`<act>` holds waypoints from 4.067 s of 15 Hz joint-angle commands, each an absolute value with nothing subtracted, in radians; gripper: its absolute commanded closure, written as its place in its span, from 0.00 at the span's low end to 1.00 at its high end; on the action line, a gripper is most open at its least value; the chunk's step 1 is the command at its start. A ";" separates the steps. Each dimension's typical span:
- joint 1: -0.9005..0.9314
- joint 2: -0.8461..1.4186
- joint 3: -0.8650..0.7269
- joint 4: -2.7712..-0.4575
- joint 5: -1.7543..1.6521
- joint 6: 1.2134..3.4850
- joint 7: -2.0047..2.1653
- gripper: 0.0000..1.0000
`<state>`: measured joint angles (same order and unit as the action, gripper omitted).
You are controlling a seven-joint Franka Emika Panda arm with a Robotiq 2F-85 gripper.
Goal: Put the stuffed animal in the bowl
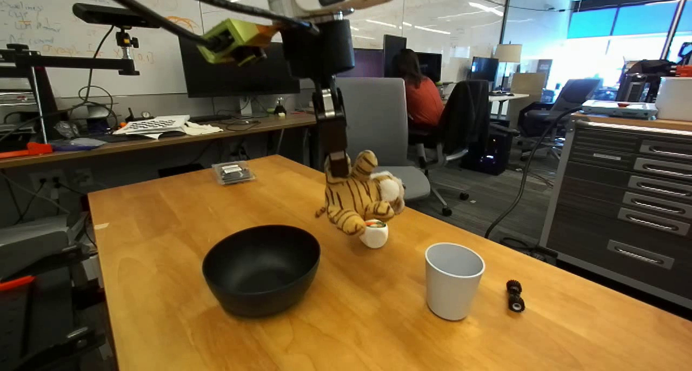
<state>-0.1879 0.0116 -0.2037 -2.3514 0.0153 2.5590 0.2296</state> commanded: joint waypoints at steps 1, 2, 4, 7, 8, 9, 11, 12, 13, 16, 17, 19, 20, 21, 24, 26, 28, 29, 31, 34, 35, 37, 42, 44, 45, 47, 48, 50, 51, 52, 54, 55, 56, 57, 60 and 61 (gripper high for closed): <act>-0.154 -0.173 -0.160 -2.433 0.028 2.485 0.211 0.98; -0.147 -0.203 -0.146 -2.441 0.028 2.467 0.213 0.98; -0.135 -0.252 -0.120 -2.457 0.019 2.420 0.213 0.98; -0.132 -0.294 -0.091 -2.497 -0.002 2.381 0.214 0.98; -0.134 -0.302 -0.084 -2.513 -0.011 2.373 0.212 0.98; -0.135 -0.304 -0.080 -2.534 -0.021 2.378 0.208 0.98; -0.136 -0.301 -0.076 -2.571 -0.034 2.387 0.196 0.98; -0.135 -0.296 -0.077 -2.586 -0.037 2.393 0.188 0.98; -0.133 -0.289 -0.078 -2.603 -0.035 2.402 0.177 0.98; -0.131 -0.270 -0.084 -2.658 -0.028 2.478 0.145 0.98; -0.130 -0.260 -0.087 -2.674 -0.019 2.506 0.136 0.98; -0.130 -0.230 -0.088 -2.700 -0.011 2.579 0.137 0.98; -0.130 -0.214 -0.089 -2.708 -0.006 2.604 0.138 0.98; -0.132 -0.192 -0.089 -2.714 -0.007 2.632 0.144 0.98; -0.138 -0.120 -0.089 -2.723 -0.011 2.749 0.168 0.98; -0.143 -0.070 -0.091 -2.721 -0.014 2.819 0.184 0.98; -0.147 -0.025 -0.095 -2.720 -0.022 2.895 0.202 0.98; -0.149 -0.006 -0.097 -2.723 -0.032 2.939 0.212 0.98; -0.147 0.024 -0.108 -2.737 -0.040 3.037 0.214 0.98; -0.150 0.062 -0.120 -2.770 -0.063 3.179 0.204 0.98; -0.147 0.095 -0.124 -2.747 -0.063 3.205 0.192 0.96; -0.142 0.114 -0.129 -2.755 -0.066 3.249 0.181 0.66; -0.162 0.124 -0.088 -2.755 -0.044 3.271 0.159 0.29; -0.193 0.104 -0.039 -2.754 -0.045 3.251 0.168 0.14; -0.211 0.097 -0.009 -2.753 -0.045 3.246 0.173 0.05; -0.259 0.083 0.068 -2.751 -0.041 3.236 0.186 0.00; -0.285 0.078 0.110 -2.750 -0.038 3.235 0.194 0.00; -0.336 0.061 0.197 -2.748 -0.029 3.224 0.219 0.00; -0.361 0.057 0.239 -2.747 -0.023 3.225 0.233 0.00; -0.385 0.050 0.280 -2.747 -0.019 3.218 0.249 0.00; -0.429 0.032 0.351 -2.746 -0.014 3.176 0.262 0.01; -0.449 0.019 0.383 -2.746 -0.002 3.129 0.251 0.00; -0.467 0.015 0.422 -2.746 0.040 3.089 0.218 0.00; -0.477 -0.006 0.446 -2.746 0.101 3.019 0.164 0.00; -0.469 -0.123 0.427 -2.743 0.292 2.783 -0.024 0.00; -0.469 -0.172 0.398 -2.749 0.286 2.710 -0.043 0.00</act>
